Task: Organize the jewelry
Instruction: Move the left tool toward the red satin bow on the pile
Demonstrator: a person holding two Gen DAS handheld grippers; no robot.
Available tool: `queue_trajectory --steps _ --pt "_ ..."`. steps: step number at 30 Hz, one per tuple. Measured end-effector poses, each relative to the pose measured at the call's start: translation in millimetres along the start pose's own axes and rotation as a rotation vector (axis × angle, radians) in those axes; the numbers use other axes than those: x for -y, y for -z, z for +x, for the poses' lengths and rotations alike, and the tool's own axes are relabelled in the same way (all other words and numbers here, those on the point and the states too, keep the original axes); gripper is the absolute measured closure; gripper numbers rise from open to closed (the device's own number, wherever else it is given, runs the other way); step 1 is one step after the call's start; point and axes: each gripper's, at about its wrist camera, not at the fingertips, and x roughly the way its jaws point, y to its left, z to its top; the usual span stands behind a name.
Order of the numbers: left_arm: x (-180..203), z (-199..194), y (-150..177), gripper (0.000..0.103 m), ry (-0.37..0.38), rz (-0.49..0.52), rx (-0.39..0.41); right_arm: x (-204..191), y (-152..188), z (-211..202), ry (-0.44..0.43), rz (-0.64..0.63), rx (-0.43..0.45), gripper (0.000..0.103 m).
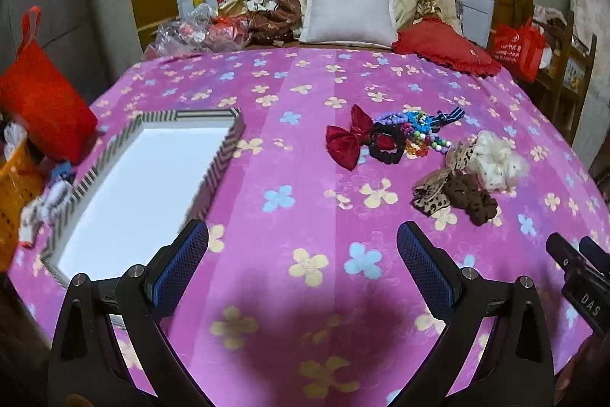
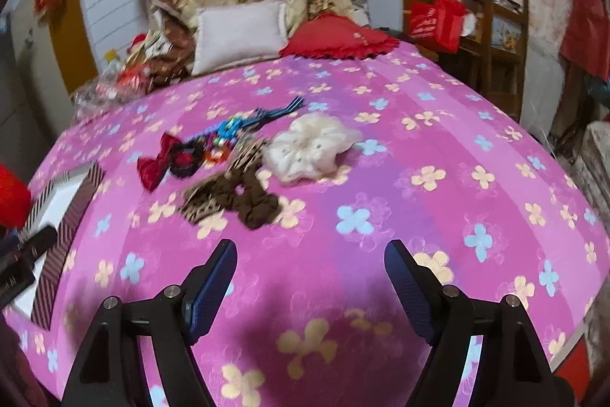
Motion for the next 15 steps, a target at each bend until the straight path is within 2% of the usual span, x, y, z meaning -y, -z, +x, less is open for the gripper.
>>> queue_trajectory --steps 6,10,15 --pt "-26 -8 -6 0.003 -0.044 0.005 -0.005 8 9 9 -0.022 0.008 -0.036 0.025" --pt "-37 7 -7 0.003 -0.055 0.015 -0.04 16 17 24 -0.044 0.037 -0.108 0.025" --pt "-33 47 -26 0.004 0.062 0.004 -0.156 18 21 23 -0.069 0.024 -0.112 0.025"
